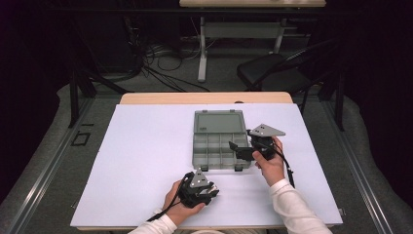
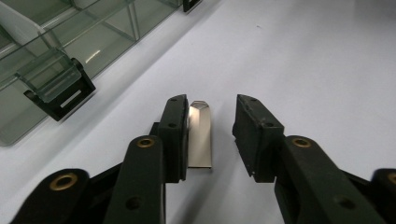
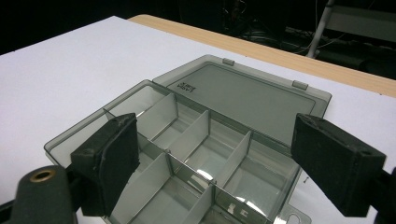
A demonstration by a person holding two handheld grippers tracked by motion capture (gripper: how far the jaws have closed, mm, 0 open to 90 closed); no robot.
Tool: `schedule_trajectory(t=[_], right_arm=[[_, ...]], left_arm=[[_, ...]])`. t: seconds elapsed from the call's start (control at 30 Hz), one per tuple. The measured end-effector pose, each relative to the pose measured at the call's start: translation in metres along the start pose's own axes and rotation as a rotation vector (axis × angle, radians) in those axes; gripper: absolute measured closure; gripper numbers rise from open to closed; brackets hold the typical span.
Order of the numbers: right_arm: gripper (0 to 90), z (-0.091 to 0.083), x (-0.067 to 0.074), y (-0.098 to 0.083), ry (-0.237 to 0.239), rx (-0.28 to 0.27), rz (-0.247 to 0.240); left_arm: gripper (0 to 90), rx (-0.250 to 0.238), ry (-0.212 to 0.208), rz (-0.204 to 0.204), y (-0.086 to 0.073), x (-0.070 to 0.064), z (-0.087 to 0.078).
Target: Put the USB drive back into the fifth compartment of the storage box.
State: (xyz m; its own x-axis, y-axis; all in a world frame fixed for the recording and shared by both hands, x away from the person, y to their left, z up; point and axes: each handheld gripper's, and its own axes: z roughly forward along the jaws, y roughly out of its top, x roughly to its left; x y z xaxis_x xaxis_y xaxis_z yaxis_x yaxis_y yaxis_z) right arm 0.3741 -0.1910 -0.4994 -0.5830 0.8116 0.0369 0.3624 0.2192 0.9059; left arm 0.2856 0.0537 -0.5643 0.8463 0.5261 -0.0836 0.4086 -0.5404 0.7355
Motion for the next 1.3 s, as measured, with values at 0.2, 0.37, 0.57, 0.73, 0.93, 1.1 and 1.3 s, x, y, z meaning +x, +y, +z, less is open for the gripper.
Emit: schedule_trajectory(t=[0.2,0.37,0.57,0.73,0.93,1.1,1.3], right_arm=[[14.8,0.0006,0.0002,-0.0005,0.001,0.007,-0.004],[14.8,0.0014,0.0006,-0.0011,0.000,0.005,0.002],[14.8,0.0014,0.0004,-0.0012,-0.001,0.004,0.002],[14.8,0.0017,0.0004,-0.0014,-0.001,0.006,0.002],[14.8,0.0023,0.0007,-0.0016,0.000,0.008,-0.008],[14.8,0.0025,0.0003,-0.0017,0.001,0.008,-0.007],[14.8,0.0027,0.0005,-0.0020,0.001,0.014,-0.001]], left_arm=[[67.2,-0.002,0.012,-0.002,-0.0001,0.0013,0.0007],[71.1,0.000,0.022,0.002,0.0000,0.0019,0.0008],[74.3,0.005,0.043,0.016,0.0002,0.0007,0.0009],[75.4,0.008,0.056,0.041,0.0001,-0.0025,0.0014],[78.3,0.009,0.063,0.058,-0.0001,-0.0050,0.0017],[79.0,0.006,0.058,0.052,-0.0002,-0.0031,0.0016],[79.1,0.005,0.058,0.052,-0.0003,-0.0033,0.0016]])
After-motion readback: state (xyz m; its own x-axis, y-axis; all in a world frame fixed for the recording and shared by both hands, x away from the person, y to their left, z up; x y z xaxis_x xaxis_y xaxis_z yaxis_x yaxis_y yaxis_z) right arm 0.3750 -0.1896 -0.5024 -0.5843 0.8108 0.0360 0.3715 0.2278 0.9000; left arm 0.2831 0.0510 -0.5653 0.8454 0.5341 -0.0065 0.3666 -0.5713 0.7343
